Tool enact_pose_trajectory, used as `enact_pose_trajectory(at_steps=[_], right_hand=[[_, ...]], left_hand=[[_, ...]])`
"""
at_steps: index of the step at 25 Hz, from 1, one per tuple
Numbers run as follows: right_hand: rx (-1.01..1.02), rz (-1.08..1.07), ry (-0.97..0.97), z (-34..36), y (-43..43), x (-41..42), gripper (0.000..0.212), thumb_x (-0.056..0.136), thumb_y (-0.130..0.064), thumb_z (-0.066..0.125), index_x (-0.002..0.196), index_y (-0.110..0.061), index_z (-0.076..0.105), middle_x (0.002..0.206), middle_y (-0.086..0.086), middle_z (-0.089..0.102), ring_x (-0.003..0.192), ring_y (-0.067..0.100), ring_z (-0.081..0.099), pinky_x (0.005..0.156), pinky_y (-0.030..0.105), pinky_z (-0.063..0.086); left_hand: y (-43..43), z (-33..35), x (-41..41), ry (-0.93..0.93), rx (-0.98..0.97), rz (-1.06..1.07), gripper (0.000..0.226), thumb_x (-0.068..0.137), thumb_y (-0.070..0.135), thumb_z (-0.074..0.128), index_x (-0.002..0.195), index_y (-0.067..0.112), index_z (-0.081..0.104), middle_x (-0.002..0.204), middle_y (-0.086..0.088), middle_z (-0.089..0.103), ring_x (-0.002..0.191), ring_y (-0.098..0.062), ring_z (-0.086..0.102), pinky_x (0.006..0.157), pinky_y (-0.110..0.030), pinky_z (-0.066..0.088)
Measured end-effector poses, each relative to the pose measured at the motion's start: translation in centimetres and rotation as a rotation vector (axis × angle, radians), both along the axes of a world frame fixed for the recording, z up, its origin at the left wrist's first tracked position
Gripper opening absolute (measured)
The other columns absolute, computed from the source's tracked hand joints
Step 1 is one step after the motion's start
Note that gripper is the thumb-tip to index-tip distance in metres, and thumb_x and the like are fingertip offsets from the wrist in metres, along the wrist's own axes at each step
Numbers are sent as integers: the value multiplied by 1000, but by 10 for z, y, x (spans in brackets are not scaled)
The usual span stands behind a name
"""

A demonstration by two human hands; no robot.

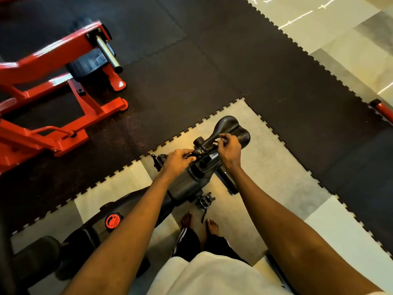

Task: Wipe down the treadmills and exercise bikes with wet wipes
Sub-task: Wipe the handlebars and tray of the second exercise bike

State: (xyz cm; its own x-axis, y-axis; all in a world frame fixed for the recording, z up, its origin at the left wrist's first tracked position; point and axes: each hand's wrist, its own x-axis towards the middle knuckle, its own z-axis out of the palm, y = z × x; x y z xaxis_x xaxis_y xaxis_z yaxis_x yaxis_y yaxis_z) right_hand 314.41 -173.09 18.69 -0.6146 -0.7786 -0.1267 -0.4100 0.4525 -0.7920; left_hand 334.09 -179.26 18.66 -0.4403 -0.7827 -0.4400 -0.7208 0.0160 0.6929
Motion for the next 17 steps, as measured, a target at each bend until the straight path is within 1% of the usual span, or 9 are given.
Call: enact_pose_trajectory(at_steps=[1,3,5,6,7,10,12,14,17], right_hand=[[-7,40,10,-1,2,8,20,96,-17,61,115,-12,67,116,6,61,103,19,64,95,37,56],[-5,149,49,3,11,15,22,95,-13,62,117,-13,66,118,4,60,105,15,62,95,26,53],[-21,143,40,10,10,5,27,94,-8,65,120,-15,61,119,1,57,100,9,62,89,16,52],[-10,92,34,11,6,-4,27,92,-9,67,118,-15,61,116,0,56,96,8,62,86,17,53],[13,22,37,11,1,-12,24,91,-12,69,114,-15,63,113,1,57,92,9,60,85,21,53],[96,-97,35,5,-11,-16,16,90,-19,70,104,-15,75,104,2,71,91,12,65,86,28,55],[85,-35,11,4,-10,3,17,90,-16,67,104,-16,76,105,1,72,91,9,66,86,26,56],[66,106,70,9,-2,18,20,91,-13,66,108,-14,76,106,1,70,90,9,64,85,24,54],[35,201,127,9,-7,7,19,91,-10,66,108,-12,75,105,2,69,91,13,65,86,29,56]], left_hand=[[-2,-2,1,11,8,3,40,91,34,73,130,25,68,112,-1,75,104,-14,68,95,-37,55],[-3,-5,3,42,33,12,41,91,33,75,130,24,68,115,-1,75,107,-14,67,97,-38,54],[-6,-8,4,70,60,19,42,89,32,77,129,23,69,116,-1,75,108,-13,67,100,-40,54],[-8,-9,4,80,72,21,42,88,33,77,128,23,69,116,-1,75,108,-13,67,101,-41,53],[-9,-11,4,88,84,22,42,87,33,78,127,24,70,115,0,75,109,-13,67,101,-42,53],[-12,-13,6,113,119,25,42,87,32,79,127,22,70,117,0,74,111,-13,67,102,-44,53],[-13,-12,7,138,128,21,43,87,31,79,127,20,69,119,0,74,112,-11,67,103,-43,53],[-12,-11,7,159,127,14,42,87,31,78,127,21,69,118,2,74,111,-8,67,103,-40,53],[-11,-6,8,169,130,10,41,90,29,76,128,21,68,119,3,73,109,-3,64,100,-27,50]])
